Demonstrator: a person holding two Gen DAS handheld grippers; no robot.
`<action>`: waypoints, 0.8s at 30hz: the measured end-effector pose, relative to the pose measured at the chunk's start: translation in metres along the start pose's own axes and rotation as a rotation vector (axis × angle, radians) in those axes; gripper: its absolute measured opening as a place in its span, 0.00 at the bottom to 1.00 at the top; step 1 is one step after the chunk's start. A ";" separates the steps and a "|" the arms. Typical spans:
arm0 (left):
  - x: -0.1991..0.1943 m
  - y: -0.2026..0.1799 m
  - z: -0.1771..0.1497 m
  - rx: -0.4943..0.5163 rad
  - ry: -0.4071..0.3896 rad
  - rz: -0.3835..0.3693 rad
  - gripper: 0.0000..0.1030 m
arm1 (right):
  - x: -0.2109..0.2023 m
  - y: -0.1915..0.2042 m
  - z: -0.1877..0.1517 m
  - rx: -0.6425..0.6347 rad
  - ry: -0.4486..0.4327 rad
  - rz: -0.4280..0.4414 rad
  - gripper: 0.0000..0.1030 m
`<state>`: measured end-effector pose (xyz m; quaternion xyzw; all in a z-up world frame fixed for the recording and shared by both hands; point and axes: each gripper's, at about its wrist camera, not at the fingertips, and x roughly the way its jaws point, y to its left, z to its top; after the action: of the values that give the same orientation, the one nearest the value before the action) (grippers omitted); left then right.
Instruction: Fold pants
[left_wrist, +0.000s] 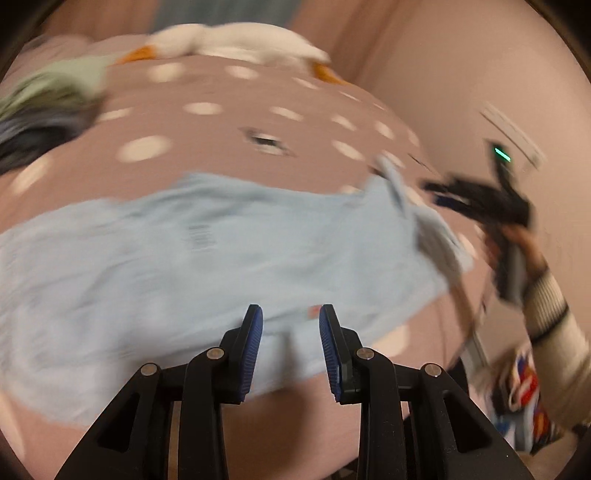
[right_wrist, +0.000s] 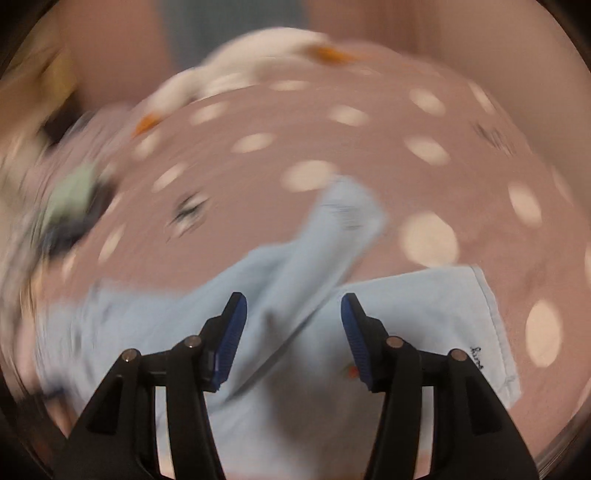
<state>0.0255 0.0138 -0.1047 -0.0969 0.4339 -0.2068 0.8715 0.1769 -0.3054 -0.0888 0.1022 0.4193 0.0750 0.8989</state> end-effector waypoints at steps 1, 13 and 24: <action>0.011 -0.015 0.003 0.043 0.015 -0.012 0.28 | 0.012 -0.021 0.007 0.093 0.016 0.014 0.48; 0.084 -0.056 0.001 0.198 0.165 -0.003 0.28 | 0.095 -0.082 0.022 0.522 0.037 0.282 0.22; 0.066 -0.054 0.003 0.199 0.098 0.026 0.09 | 0.043 -0.085 0.022 0.479 -0.079 0.226 0.05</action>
<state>0.0485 -0.0642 -0.1314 0.0058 0.4544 -0.2420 0.8573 0.2250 -0.3813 -0.1275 0.3612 0.3755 0.0694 0.8507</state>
